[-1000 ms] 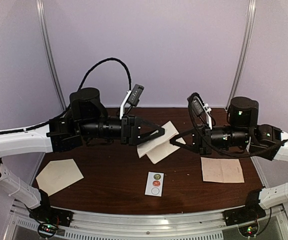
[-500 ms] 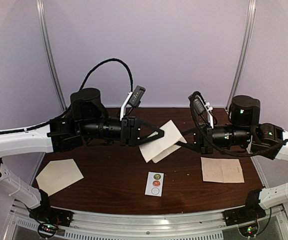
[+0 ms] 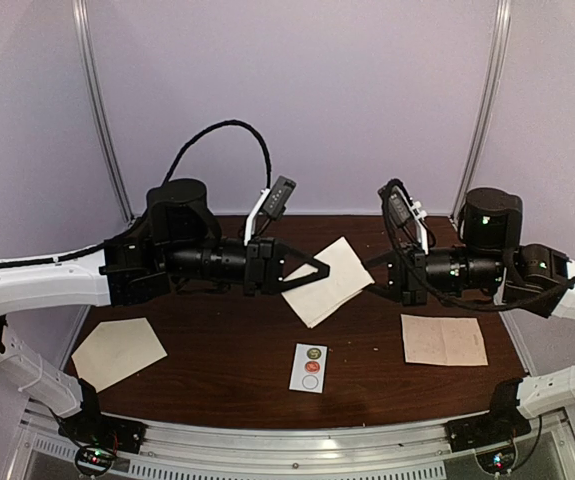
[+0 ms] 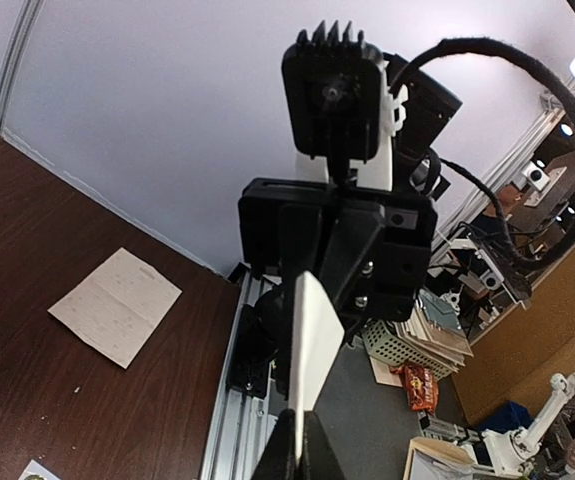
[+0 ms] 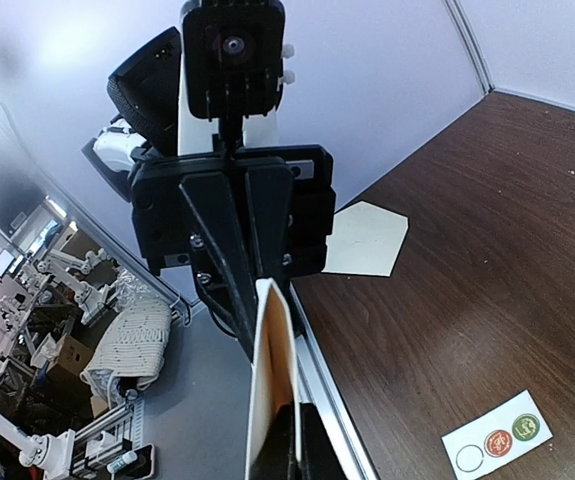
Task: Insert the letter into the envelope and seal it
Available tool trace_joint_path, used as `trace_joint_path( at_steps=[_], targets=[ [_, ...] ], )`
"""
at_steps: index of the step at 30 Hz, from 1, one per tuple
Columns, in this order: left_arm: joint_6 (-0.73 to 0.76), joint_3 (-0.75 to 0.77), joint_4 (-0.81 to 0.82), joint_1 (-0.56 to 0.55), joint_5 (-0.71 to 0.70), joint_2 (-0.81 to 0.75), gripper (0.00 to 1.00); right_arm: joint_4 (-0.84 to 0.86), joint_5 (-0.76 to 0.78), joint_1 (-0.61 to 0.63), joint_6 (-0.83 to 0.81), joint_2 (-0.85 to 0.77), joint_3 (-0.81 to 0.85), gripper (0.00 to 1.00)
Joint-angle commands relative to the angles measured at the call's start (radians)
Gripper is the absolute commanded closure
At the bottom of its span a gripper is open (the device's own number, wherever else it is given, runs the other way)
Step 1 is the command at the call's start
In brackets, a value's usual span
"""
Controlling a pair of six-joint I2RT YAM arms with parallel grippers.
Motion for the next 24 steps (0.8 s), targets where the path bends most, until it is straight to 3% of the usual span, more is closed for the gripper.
trace_joint_path(
  at_steps=[1,7,10,13,18,24],
  targets=[
    [0.019,-0.001,0.034,-0.009,0.008,-0.007,1.0,0.007,0.08,-0.006,-0.008,-0.039,0.03,0.96],
    [0.015,-0.031,0.139,-0.011,-0.124,-0.057,1.0,0.071,0.289,-0.007,0.072,-0.122,-0.034,0.62],
    [0.006,-0.041,0.195,-0.016,-0.273,-0.082,1.0,0.222,0.356,-0.006,0.159,-0.184,-0.132,0.4],
    [-0.001,-0.054,0.255,-0.021,-0.382,-0.091,1.0,0.381,0.362,-0.002,0.252,-0.202,-0.209,0.25],
    [-0.015,-0.07,0.329,-0.041,-0.48,-0.085,1.0,0.463,0.389,0.035,0.295,-0.149,-0.223,0.19],
    [-0.028,-0.068,0.337,-0.047,-0.474,-0.066,1.0,0.511,0.382,0.078,0.296,-0.054,-0.175,0.19]
  ],
)
